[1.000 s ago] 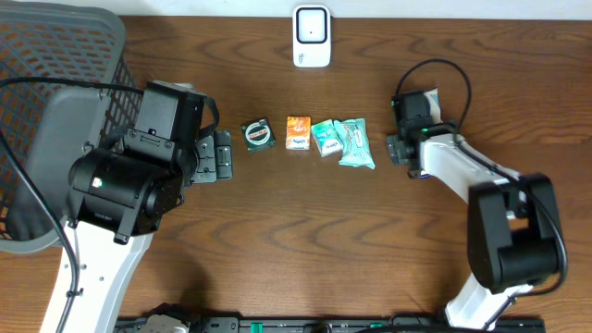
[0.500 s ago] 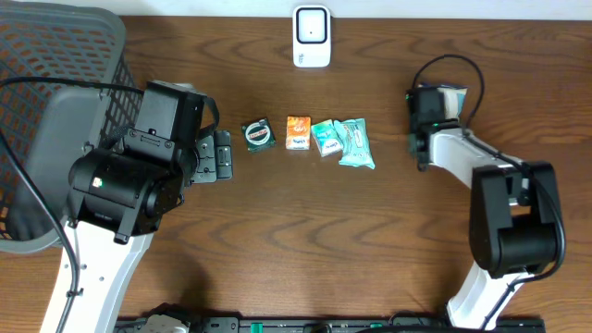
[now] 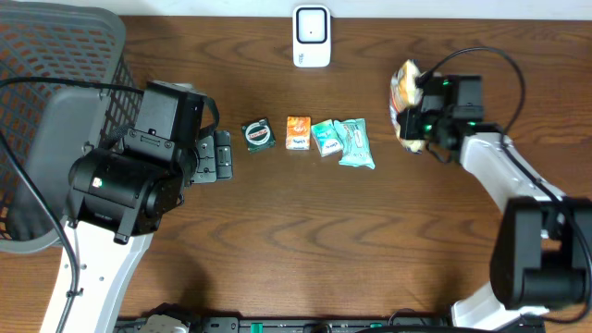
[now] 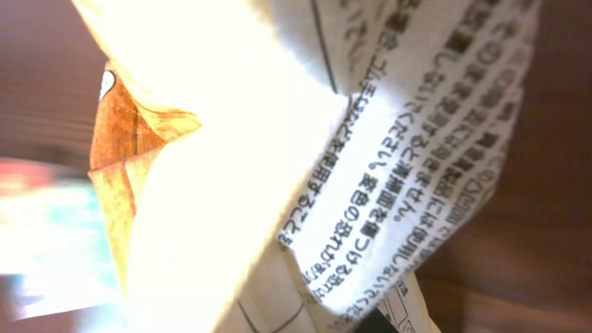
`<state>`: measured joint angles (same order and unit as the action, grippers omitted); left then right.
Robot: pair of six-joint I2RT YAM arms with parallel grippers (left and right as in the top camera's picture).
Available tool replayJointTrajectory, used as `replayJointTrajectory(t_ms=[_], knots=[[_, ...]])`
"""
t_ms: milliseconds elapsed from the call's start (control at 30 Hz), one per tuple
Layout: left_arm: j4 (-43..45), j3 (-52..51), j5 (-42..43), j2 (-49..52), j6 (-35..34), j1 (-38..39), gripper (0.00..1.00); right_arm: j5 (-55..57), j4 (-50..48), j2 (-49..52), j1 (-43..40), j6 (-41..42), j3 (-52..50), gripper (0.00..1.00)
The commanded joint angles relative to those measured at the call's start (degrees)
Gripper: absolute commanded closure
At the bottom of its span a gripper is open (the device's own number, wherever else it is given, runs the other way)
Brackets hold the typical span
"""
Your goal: Scan the item barcode
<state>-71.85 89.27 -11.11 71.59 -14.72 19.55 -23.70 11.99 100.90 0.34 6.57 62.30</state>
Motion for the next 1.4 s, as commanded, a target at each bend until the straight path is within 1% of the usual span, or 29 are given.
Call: replayJointTrajectory(t_ms=[0,33,100,200,433,700,733,800,867,900,933,967,1067,1133,1200,1367], knots=[[-0.2,0.5,-1.0,0.3,0.5,-0.3,0.02,-23.4,-1.5,-3.2,-2.8,8.1,-0.1,0.99],[-0.2,0.5,-1.0,0.3,0.5,-0.3,0.02,-26.6,-1.5,-3.0,-3.5,9.2,-0.1,0.99],[-0.2,0.5,-1.0,0.3,0.5,-0.3,0.02,-29.3,-0.3,-2.1,-4.5,10.6,-0.3,0.99],[-0.2,0.5,-1.0,0.3,0.5,-0.3,0.02,-30.7,1.6,0.2,-5.7,11.6,-1.2,0.99],[-0.2,0.5,-1.0,0.3,0.5,-0.3,0.02,-31.3,1.5,6.1,-8.3,11.9,-4.3,0.99],[-0.2,0.5,-1.0,0.3,0.5,-0.3,0.02,-30.9,2.7,6.8,-15.6,11.9,-4.3,0.99],[-0.2,0.5,-1.0,0.3,0.5,-0.3,0.02,-30.8,3.1,6.8,-16.6,11.3,-4.3,0.98],[-0.2,0.5,-1.0,0.3,0.5,-0.3,0.02,-30.3,4.2,6.8,-18.6,9.3,-4.3,0.82],[-0.2,0.5,-1.0,0.3,0.5,-0.3,0.03,-27.1,5.9,6.8,-20.1,8.5,-4.3,0.57],[-0.2,0.5,-1.0,0.3,0.5,-0.3,0.02,-24.4,6.9,6.8,-20.7,8.5,-4.3,0.48],[-0.2,0.5,-1.0,0.3,0.5,-0.3,0.02,-20.7,8.0,6.8,-21.2,8.5,-4.3,0.45],[-0.2,0.5,-1.0,0.3,0.5,-0.3,0.02,-17.3,8.7,6.8,-21.7,8.5,-4.2,0.45],[-0.2,0.5,-1.0,0.3,0.5,-0.3,0.02,-9.5,10.0,6.5,-22.8,7.3,-4.2,0.50],[-0.2,0.5,-1.0,0.3,0.5,-0.3,0.02,-9.0,10.2,6.0,-23.3,6.6,-4.0,0.50],[-0.2,0.5,-1.0,0.3,0.5,-0.3,0.02,-9.0,10.6,4.9,-23.6,6.6,-3.3,0.44],[-0.2,0.5,-1.0,0.3,0.5,-0.3,0.02,-8.7,12.7,0.7,-23.5,6.6,0.4,0.39]])
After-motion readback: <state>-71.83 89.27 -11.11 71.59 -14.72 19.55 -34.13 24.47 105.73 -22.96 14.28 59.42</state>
